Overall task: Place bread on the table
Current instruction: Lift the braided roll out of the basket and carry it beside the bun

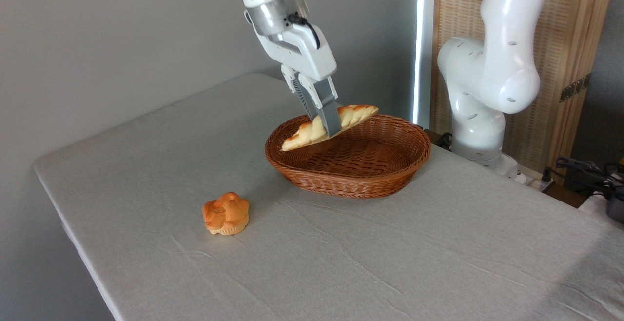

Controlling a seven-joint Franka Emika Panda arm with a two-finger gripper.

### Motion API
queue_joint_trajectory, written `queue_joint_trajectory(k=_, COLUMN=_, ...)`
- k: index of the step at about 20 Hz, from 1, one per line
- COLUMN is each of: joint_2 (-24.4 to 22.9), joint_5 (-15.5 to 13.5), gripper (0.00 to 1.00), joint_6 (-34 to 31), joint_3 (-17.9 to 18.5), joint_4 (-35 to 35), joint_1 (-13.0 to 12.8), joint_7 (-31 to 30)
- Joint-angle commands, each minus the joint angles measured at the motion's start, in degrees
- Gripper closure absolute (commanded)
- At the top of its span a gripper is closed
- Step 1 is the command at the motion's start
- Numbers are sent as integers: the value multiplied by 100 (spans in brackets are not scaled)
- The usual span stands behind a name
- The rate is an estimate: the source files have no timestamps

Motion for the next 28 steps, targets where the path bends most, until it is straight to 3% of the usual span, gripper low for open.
queue_joint_trajectory(k=1, joint_2=317, joint_5=58, gripper=59, joint_6=108, joint_3=522, joint_4=615, joint_1=-85, joint_7=226)
queue_joint_trajectory(k=3, joint_2=422, joint_5=75, gripper=59, joint_6=381, joint_3=593, joint_4=607, joint_1=-23, joint_7=191)
queue_joint_trajectory(k=6, joint_2=511, joint_5=163, gripper=36, joint_6=872, joint_3=909, joint_4=625, joint_1=12, joint_7=165)
queue_joint_trajectory(k=8, joint_2=685, joint_5=119, gripper=36, joint_6=1199, joint_3=1033, joint_4=598, joint_1=4, joint_7=121)
queue_joint_trajectory(k=10, joint_2=1194, joint_5=111, gripper=34, joint_6=1601, joint_3=1120, joint_4=590, joint_1=3, joint_7=112)
queue_joint_trajectory(k=14, joint_2=1889, joint_5=-179, gripper=0, joint_6=2674, joint_3=1147, joint_4=581, joint_1=-49, joint_7=-37)
queue_joint_trajectory(k=19, joint_2=2285, joint_5=-171, gripper=0, joint_6=3097, joint_3=1104, joint_4=581, joint_1=-41, joint_7=6)
queue_joint_trajectory(k=24, joint_2=2330, joint_5=-92, gripper=0, joint_6=3098, joint_3=1103, joint_4=572, joint_1=-23, joint_7=41)
queue_joint_trajectory(k=28, joint_2=2269, joint_5=364, gripper=0, joint_6=3116, joint_3=1295, joint_4=633, joint_1=91, joint_7=33)
